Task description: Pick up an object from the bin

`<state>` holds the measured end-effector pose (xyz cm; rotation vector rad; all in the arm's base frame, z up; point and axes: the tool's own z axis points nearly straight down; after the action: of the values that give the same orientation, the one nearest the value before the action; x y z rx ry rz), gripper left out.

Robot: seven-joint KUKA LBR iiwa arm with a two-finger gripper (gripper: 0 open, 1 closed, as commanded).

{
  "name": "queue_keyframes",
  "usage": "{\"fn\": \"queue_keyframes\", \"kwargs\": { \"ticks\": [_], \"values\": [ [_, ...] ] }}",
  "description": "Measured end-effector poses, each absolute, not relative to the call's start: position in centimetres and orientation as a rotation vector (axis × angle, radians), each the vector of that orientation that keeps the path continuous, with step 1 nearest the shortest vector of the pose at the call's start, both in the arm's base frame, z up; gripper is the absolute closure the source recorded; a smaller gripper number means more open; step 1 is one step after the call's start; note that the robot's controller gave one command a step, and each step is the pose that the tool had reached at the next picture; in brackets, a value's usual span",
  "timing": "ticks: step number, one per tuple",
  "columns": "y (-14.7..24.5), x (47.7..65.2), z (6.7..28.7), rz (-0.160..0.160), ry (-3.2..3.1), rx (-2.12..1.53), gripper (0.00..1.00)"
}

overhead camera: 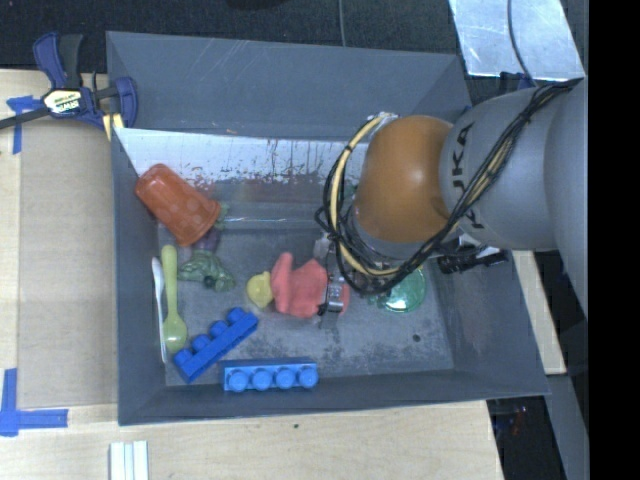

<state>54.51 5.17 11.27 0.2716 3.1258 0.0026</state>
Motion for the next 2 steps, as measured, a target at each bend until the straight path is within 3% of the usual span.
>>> {"fn": "queue_keyframes", "kwargs": {
  "ticks": [1,2],
  "values": [
    [6.9,55.4,11.4,0.003,3.128,0.169,0.0],
    [6.1,55.1,8.3,0.005,3.058,0.677,0.0]
  ]
}}
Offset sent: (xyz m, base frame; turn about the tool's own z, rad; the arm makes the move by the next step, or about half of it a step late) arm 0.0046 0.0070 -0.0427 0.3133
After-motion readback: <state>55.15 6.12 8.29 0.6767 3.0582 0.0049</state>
